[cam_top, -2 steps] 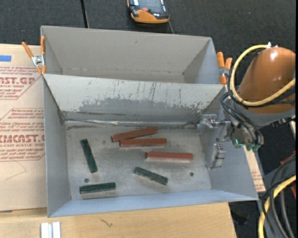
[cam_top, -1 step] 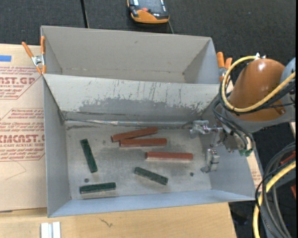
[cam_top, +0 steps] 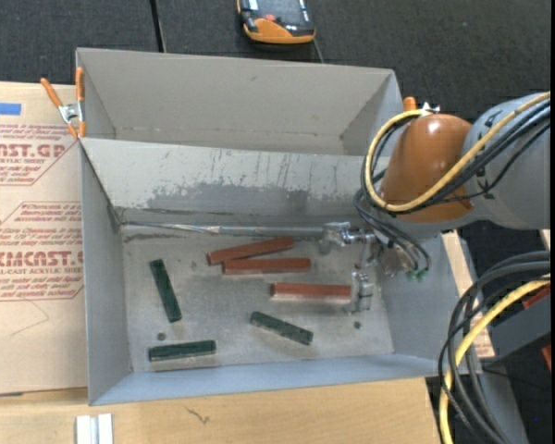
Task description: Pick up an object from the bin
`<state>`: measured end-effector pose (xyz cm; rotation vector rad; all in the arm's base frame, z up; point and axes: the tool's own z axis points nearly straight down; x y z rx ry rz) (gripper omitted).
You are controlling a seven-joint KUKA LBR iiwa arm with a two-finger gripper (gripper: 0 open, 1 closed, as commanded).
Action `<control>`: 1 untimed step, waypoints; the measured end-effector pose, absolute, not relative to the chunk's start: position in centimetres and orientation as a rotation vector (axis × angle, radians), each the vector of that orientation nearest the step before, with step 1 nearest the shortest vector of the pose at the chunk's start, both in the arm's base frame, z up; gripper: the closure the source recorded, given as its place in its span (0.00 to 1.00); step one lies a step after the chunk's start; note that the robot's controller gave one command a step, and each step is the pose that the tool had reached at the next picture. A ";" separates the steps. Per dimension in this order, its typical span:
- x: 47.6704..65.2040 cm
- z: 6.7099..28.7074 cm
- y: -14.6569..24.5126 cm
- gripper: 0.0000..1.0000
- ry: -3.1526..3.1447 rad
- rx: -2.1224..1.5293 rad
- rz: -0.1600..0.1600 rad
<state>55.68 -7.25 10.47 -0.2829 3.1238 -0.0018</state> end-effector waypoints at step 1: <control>54.2 9.7 -9.3 0.00 3.136 -0.167 0.002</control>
Offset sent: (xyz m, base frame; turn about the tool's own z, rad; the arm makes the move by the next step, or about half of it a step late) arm -0.0350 0.0384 -0.0347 0.0731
